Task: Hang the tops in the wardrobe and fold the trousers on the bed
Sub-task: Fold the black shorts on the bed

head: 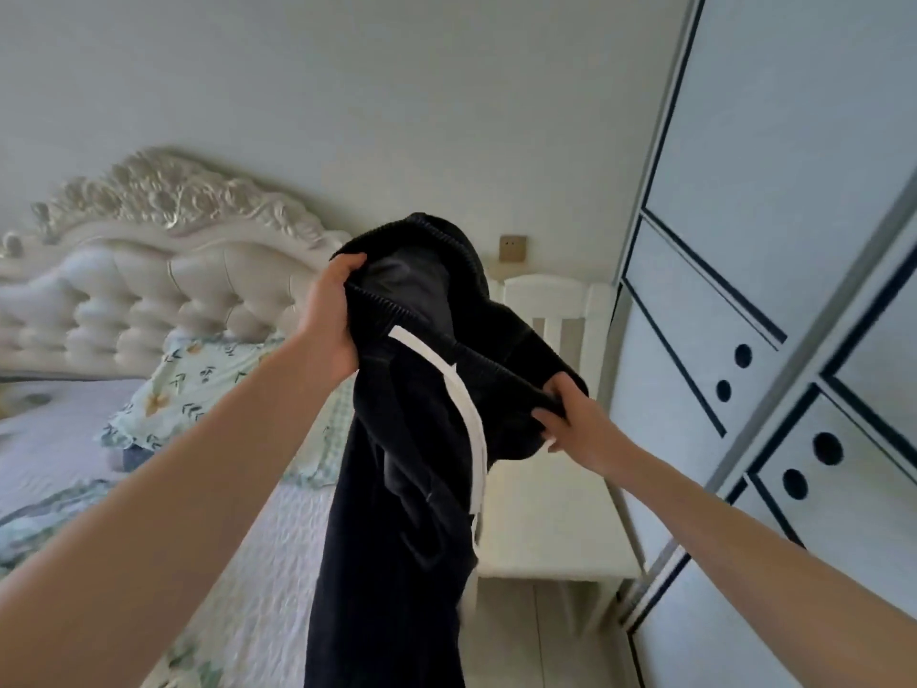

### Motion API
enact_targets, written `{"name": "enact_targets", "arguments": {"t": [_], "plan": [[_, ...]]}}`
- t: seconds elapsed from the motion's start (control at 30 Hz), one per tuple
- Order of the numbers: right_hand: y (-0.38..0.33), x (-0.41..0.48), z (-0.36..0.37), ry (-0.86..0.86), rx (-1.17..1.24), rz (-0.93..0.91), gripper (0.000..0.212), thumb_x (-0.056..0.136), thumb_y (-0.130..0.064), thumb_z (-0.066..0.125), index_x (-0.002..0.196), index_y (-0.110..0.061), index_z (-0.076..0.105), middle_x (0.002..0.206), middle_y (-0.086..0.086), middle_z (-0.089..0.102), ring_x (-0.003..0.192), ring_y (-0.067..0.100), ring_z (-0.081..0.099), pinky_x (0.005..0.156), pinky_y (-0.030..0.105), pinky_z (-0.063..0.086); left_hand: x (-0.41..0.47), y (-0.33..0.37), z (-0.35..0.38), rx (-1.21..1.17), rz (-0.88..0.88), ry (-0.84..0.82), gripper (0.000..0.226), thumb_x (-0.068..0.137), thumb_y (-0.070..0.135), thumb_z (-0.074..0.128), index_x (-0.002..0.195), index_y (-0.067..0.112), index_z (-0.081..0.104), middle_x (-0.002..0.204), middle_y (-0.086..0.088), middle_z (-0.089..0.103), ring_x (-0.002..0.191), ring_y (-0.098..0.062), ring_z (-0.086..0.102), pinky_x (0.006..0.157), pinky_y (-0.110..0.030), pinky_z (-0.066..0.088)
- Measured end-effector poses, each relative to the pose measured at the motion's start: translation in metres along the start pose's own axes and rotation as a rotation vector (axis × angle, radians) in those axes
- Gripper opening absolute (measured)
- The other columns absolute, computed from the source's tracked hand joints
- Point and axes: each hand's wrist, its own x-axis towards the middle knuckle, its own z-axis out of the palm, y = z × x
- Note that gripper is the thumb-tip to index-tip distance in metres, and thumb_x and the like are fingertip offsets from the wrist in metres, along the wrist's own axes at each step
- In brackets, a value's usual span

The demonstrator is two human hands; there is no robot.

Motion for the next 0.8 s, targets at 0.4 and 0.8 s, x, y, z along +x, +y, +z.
{"name": "enact_targets", "arguments": {"t": [0.4,0.8], "plan": [[-0.101,0.038,-0.176,0.227,-0.762,-0.383,0.015,0.098,-0.031,0.052,0.104,-0.017,0.053,0.101,-0.004,0.048,0.081,0.017,0.055,0.074,0.037,0.049,0.047,0.086,0.020,0.695,0.338,0.069,0.064,0.087,0.006,0.034,0.139,0.044,0.041,0.118,-0.007,0.053,0.085,-0.022,0.054,0.073,-0.037,0.052],[-0.139,0.042,-0.238,0.371,-1.186,-0.475,0.017,0.100,-0.027,0.048,0.109,-0.013,0.052,0.101,-0.001,0.049,0.086,0.017,0.046,0.059,0.030,0.034,0.039,0.065,0.028,1.679,0.585,-0.653,0.093,0.071,-0.016,0.030,0.125,0.059,0.039,0.140,0.024,0.038,0.135,-0.008,0.037,0.111,-0.038,0.035]]}}
